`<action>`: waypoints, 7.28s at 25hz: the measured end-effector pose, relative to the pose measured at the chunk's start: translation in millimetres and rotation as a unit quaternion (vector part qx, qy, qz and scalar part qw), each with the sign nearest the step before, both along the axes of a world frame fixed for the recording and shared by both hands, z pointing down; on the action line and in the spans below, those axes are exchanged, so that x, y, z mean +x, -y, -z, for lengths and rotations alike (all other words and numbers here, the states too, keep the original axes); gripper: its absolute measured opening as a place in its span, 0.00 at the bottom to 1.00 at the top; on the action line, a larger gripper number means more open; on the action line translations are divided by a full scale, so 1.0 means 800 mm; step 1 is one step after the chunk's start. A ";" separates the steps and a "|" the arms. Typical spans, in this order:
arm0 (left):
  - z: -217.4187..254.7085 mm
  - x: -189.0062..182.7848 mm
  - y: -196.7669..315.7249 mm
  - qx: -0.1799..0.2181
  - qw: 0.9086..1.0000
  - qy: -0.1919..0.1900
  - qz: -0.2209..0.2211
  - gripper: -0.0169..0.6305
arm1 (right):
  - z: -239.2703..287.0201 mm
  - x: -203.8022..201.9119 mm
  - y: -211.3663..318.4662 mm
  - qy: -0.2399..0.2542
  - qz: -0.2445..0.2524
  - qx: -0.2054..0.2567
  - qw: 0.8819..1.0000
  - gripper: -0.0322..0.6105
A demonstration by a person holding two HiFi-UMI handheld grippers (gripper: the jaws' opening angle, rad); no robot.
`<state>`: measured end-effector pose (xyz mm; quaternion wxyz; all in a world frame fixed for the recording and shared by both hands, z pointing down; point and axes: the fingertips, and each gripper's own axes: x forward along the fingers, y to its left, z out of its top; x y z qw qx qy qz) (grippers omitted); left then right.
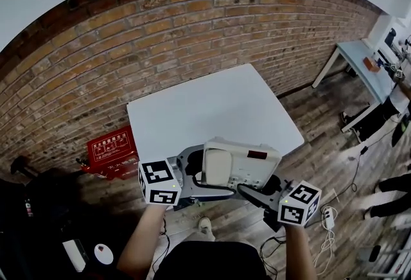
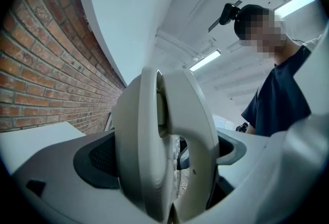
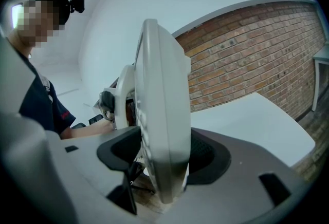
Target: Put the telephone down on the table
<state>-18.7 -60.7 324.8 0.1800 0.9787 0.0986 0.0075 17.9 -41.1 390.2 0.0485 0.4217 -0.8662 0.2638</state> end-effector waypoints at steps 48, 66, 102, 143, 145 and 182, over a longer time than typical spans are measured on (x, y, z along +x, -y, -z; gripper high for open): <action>-0.121 0.067 0.097 -0.094 0.976 0.059 0.188 0.81 | -0.103 0.075 0.108 -0.018 0.186 -0.087 0.979 0.48; -0.197 0.072 0.124 -0.136 0.966 0.067 0.211 0.81 | -0.177 0.080 0.132 -0.014 0.209 -0.125 0.970 0.48; -0.331 0.088 0.146 -0.207 0.947 0.133 0.205 0.82 | -0.298 0.094 0.150 -0.010 0.221 -0.184 0.958 0.48; -0.382 0.088 0.163 -0.261 0.936 0.142 0.188 0.84 | -0.339 0.096 0.162 0.005 0.206 -0.200 0.958 0.48; -0.382 0.089 0.163 -0.264 0.936 0.142 0.186 0.84 | -0.340 0.096 0.162 0.010 0.205 -0.200 0.958 0.48; -0.422 0.086 0.177 -0.368 0.891 0.189 0.187 0.86 | -0.353 0.099 0.165 0.065 0.163 -0.228 0.958 0.46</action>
